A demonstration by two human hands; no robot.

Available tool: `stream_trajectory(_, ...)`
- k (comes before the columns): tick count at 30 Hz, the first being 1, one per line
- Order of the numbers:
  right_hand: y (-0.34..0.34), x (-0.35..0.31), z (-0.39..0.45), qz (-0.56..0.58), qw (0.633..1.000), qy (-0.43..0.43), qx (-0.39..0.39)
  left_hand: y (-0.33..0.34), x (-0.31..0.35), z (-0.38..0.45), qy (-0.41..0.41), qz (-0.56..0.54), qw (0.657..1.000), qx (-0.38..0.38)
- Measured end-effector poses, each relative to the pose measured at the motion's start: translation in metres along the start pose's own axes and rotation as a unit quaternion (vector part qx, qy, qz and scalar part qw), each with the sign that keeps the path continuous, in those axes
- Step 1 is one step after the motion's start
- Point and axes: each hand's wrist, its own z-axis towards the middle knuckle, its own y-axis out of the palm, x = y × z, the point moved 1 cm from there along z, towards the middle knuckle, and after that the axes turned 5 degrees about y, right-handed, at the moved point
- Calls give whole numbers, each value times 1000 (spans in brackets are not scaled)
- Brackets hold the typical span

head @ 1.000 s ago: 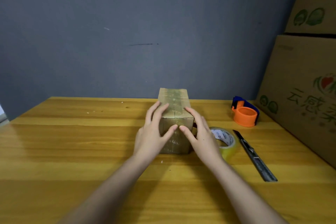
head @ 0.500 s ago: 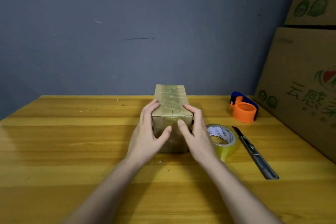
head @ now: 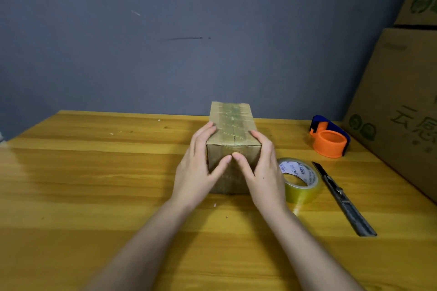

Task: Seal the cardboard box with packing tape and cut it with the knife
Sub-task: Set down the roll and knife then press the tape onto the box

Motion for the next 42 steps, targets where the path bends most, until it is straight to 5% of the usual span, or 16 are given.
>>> stream_trajectory(12,-14,5,1,20,995,-8,-96,-13,-10,3,10,-93,992,-85)
stream_trajectory(24,18,-14,0,64,993,59,86,-8,-9,12,-21,-66,998,9)
stream_trajectory(42,19,3,-7,140,989,14,36,-1,-12,-2,16,-84,995,-47)
